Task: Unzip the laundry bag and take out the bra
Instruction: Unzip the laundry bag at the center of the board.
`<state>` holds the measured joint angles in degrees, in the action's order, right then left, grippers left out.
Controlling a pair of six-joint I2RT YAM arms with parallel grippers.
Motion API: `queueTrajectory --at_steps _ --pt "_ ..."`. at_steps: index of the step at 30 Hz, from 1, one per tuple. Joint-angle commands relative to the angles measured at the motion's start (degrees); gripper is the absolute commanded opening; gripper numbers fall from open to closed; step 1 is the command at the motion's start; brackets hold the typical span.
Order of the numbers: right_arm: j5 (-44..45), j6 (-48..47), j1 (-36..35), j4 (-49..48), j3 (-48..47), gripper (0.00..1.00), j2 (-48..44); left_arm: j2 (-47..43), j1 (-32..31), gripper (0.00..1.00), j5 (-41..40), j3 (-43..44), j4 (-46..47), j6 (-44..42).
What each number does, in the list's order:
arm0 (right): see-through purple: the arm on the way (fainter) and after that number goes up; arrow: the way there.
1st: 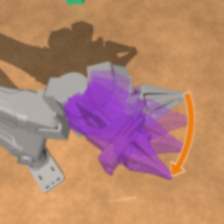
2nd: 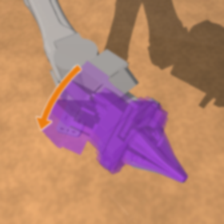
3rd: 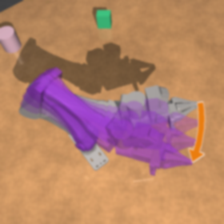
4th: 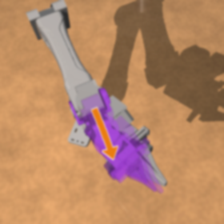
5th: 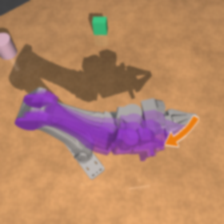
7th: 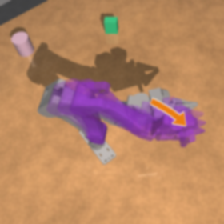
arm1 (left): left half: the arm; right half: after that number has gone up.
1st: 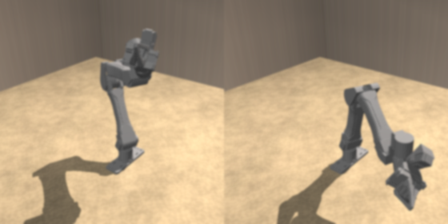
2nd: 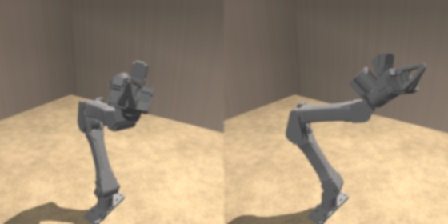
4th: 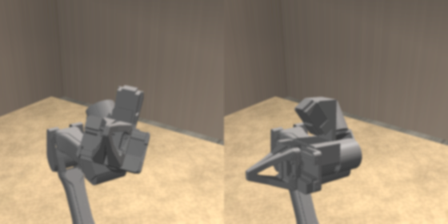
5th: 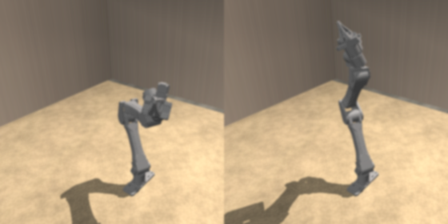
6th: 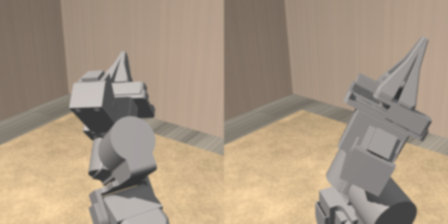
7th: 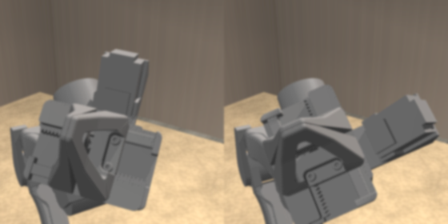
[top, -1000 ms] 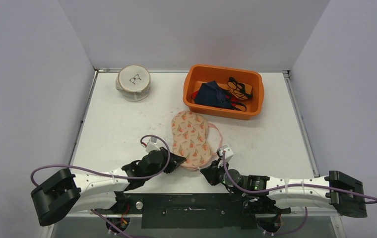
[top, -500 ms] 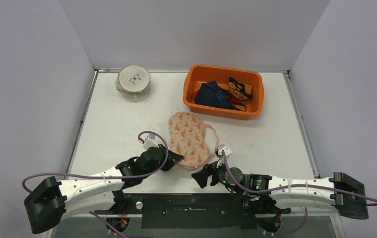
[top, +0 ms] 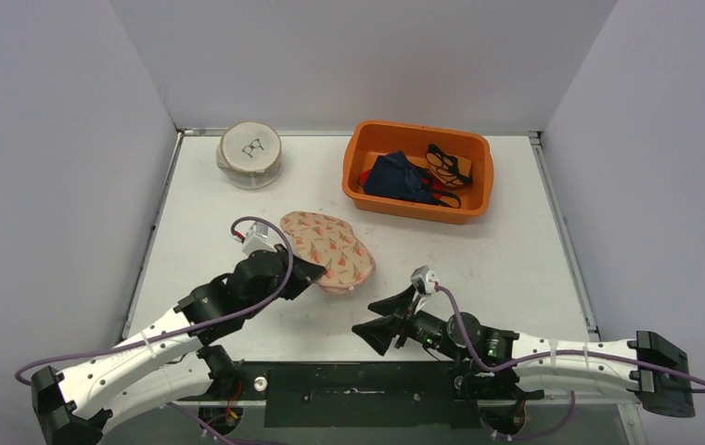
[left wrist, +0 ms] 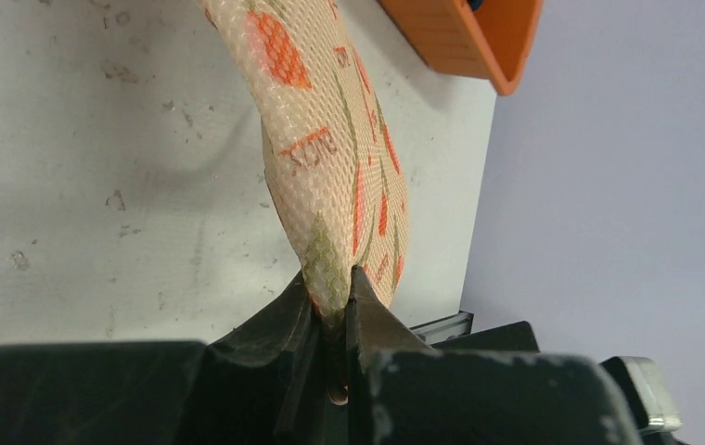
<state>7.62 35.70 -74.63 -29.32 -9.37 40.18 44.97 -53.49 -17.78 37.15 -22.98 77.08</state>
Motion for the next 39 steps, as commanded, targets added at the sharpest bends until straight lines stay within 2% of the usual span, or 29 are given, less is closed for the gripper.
queueTrajectory --at_steps 1,3,7,13,19,28,39 --pt "-4.4 -2.2 1.0 -6.3 -4.8 0.76 3.8 -1.7 2.0 0.0 0.4 5.7 -3.7 -2.7" --pt "-5.9 -1.3 2.1 -5.8 -6.6 0.73 6.1 -1.7 2.7 0.0 0.9 7.1 -4.7 -3.0" --pt "-11.6 3.8 6.5 -11.6 -6.5 0.7 9.2 -2.2 3.2 0.0 1.3 8.9 -5.8 -3.6" --pt "-18.9 10.2 13.4 -18.7 -5.8 0.78 11.9 -3.6 3.7 0.0 2.1 9.3 -6.3 -3.4" --pt "-21.9 10.7 13.7 -20.8 -7.8 0.8 16.1 -3.7 4.2 0.0 3.1 9.7 -6.2 -3.5" --pt "-19.2 11.4 13.8 -21.2 -8.0 0.69 18.5 -4.9 4.3 0.0 3.8 9.2 -5.9 -3.0" --pt "-19.6 12.5 14.0 -27.7 -9.6 0.63 24.5 -6.7 4.4 0.0 4.7 8.3 -5.5 -2.5"
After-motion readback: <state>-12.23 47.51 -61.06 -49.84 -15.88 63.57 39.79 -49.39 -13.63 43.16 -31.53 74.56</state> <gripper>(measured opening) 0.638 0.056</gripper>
